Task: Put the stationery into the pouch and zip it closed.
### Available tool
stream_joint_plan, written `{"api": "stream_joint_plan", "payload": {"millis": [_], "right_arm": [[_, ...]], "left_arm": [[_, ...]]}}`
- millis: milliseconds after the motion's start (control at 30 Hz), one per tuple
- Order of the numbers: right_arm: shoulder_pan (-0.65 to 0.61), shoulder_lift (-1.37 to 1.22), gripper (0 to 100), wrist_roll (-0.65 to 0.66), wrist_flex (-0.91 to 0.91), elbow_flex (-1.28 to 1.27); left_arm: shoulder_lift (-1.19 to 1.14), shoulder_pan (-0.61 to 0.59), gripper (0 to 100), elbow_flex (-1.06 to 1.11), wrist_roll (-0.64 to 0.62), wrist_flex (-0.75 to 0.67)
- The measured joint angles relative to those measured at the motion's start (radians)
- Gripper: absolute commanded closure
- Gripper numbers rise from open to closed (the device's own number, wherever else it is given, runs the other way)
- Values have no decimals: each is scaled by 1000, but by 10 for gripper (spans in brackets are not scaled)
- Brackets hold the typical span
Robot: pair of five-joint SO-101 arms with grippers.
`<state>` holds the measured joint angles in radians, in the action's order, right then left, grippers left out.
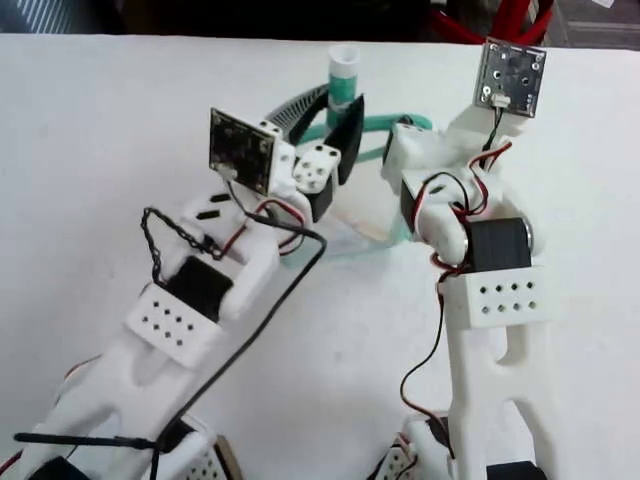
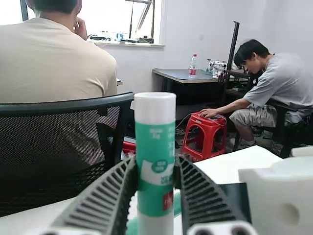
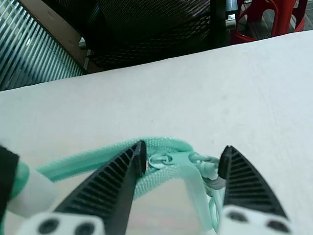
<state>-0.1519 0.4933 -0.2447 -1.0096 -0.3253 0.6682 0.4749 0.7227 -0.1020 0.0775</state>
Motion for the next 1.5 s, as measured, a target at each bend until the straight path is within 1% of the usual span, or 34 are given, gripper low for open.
{"api": "stream_joint_plan", "payload": {"millis": [133,300,367,500,633,800,900,967,1000,1100,1167,1267,1333,1433,1500], "right_arm": [[0,0,762,0,0,0],[0,0,762,0,0,0],[0,0,762,0,0,0],[0,0,762,0,0,0],[-2,0,762,0,0,0],[-3,0,762,0,0,0],[-3,0,762,0,0,0],[-3,0,762,0,0,-2],[-3,0,762,0,0,-2],[-3,0,762,0,0,-2],[-3,0,762,0,0,-2],[-3,0,762,0,0,-2],[-3,0,762,0,0,-2],[-3,0,762,0,0,-2],[-3,0,762,0,0,-2]], "left_arm": [[0,25,973,2,0,2],[-37,21,859,2,0,2],[-46,21,849,2,0,9],[-34,21,834,2,0,110],[35,23,814,-9,0,219],[127,17,811,-11,0,292],[204,-75,776,-12,0,336],[261,-138,750,-15,0,402],[293,-152,748,-20,14,456],[374,-141,744,-46,166,637],[399,-133,735,-54,226,733],[400,-167,726,-55,311,784],[385,-178,725,-55,396,807],[308,-183,725,-55,548,818],[233,-181,725,-57,611,818]]}}
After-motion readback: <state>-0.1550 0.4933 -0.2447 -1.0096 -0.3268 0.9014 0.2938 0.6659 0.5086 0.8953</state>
